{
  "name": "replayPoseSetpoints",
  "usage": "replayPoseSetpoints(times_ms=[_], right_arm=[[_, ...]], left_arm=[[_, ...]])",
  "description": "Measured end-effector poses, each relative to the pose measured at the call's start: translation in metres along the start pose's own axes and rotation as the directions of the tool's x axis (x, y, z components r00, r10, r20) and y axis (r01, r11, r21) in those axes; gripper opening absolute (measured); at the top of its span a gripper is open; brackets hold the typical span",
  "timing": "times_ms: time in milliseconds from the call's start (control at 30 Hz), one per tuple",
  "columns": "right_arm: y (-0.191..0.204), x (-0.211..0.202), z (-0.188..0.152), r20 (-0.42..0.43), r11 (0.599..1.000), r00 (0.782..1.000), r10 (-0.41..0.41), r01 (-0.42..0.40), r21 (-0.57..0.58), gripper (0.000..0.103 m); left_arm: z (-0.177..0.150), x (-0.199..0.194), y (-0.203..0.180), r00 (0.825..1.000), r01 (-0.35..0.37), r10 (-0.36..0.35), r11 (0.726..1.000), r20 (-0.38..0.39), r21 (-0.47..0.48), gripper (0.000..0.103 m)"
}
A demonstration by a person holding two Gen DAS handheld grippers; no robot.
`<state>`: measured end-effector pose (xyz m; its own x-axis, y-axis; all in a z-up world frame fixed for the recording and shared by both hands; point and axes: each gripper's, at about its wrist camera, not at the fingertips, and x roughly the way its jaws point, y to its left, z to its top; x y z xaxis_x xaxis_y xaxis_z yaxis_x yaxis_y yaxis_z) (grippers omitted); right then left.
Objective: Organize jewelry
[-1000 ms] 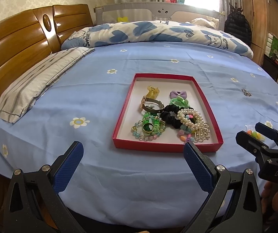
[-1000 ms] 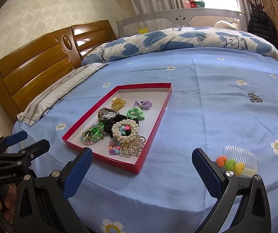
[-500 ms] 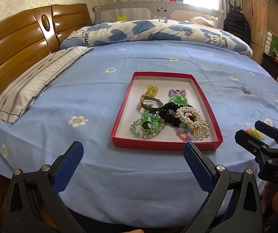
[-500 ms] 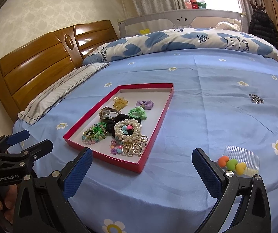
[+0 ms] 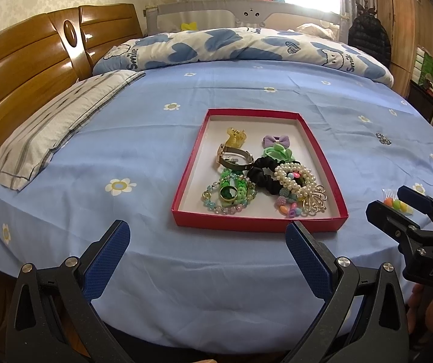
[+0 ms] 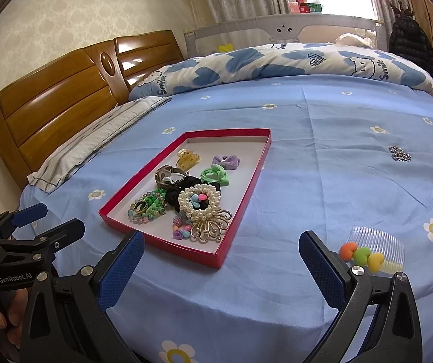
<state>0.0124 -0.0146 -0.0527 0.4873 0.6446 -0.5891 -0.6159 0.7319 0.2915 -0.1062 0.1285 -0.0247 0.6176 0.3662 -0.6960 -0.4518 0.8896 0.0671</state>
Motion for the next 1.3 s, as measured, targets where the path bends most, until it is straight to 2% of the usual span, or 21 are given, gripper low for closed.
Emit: replayPoseSetpoints(times_ms=[1300], right_arm=[[0.0034, -0.0017, 0.0024, 0.007, 1.000, 1.000, 0.006, -0.006, -0.009, 0.103]], left_arm=[[-0.0002, 0.0024, 0.0021, 1.000, 0.001, -0.001, 1.000, -0.014, 0.003, 0.103]])
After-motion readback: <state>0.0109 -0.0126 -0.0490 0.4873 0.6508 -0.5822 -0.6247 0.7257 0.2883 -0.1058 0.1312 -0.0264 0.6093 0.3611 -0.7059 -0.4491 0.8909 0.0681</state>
